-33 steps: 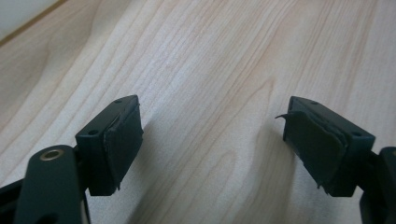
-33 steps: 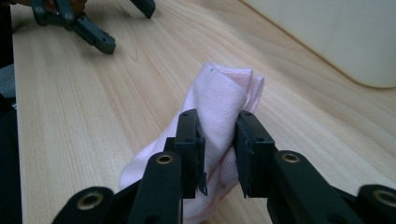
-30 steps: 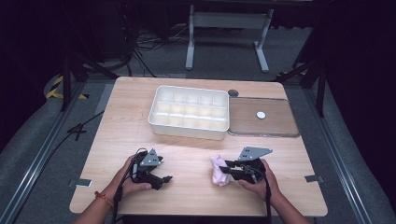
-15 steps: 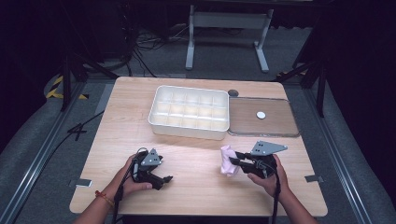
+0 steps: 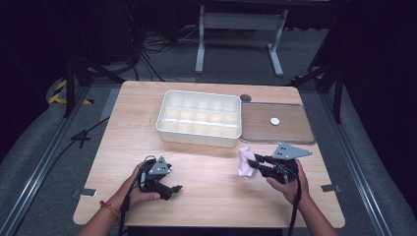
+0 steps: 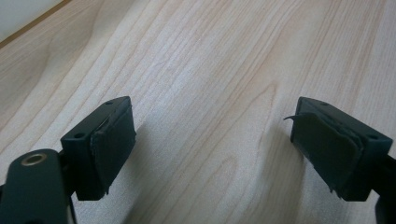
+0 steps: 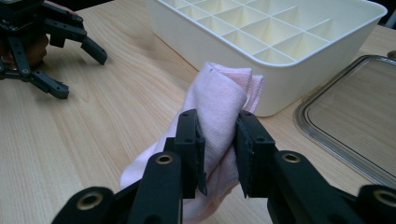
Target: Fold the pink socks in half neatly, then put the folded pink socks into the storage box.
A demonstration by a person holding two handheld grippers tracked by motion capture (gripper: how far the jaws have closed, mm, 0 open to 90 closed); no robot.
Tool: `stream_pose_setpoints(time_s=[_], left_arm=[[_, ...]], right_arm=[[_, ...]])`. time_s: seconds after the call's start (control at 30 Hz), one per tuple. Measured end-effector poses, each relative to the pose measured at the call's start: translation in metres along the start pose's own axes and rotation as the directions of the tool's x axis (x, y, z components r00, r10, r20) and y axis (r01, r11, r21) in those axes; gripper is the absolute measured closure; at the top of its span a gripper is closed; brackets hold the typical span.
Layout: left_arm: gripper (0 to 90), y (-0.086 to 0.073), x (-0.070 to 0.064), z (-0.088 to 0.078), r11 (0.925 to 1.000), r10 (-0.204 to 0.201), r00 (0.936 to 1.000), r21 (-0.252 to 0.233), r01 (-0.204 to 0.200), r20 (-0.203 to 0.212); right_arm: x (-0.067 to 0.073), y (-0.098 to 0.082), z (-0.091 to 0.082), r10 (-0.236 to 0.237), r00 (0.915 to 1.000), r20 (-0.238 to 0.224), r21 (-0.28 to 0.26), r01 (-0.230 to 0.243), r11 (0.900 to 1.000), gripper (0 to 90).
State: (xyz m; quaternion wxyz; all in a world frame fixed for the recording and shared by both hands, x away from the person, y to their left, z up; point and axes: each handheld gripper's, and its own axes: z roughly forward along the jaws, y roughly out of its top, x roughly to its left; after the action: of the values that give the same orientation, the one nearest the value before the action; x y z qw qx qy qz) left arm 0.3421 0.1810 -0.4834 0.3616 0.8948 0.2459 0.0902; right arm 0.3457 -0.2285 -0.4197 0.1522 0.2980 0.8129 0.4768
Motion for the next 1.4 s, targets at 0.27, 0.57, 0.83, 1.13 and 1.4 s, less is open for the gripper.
stream_pose_setpoints(time_s=[0.27, 0.57, 0.83, 1.13, 1.4], left_arm=[[14.1, 0.000, 0.000, 0.000, 1.0000, 0.004, 1.0000, 0.002, -0.004, -0.001], [14.1, 0.000, 0.000, 0.000, 1.0000, 0.002, 1.0000, 0.003, -0.002, -0.003], [14.1, 0.000, 0.000, 0.000, 1.0000, 0.001, 1.0000, 0.003, -0.001, -0.004], [14.1, 0.000, -0.001, -0.001, 1.0000, -0.001, 0.9999, 0.010, 0.001, -0.011], [14.1, -0.001, -0.002, -0.001, 1.0000, 0.001, 0.9999, 0.008, -0.001, -0.015]], right_arm=[[-0.004, 0.004, -0.003, -0.001, 0.9997, 0.026, -0.017, 0.001, 1.000, 72.7], [-0.010, 0.008, -0.010, 0.009, 0.9980, 0.063, -0.051, -0.005, 0.999, 72.6], [-0.014, 0.008, -0.015, 0.017, 0.9961, 0.086, -0.068, -0.011, 0.998, 72.5], [-0.015, 0.009, -0.014, 0.019, 0.9952, 0.095, -0.084, -0.011, 0.996, 72.4], [-0.016, 0.012, -0.013, 0.019, 0.9954, 0.094, -0.094, -0.010, 0.996, 72.5]])
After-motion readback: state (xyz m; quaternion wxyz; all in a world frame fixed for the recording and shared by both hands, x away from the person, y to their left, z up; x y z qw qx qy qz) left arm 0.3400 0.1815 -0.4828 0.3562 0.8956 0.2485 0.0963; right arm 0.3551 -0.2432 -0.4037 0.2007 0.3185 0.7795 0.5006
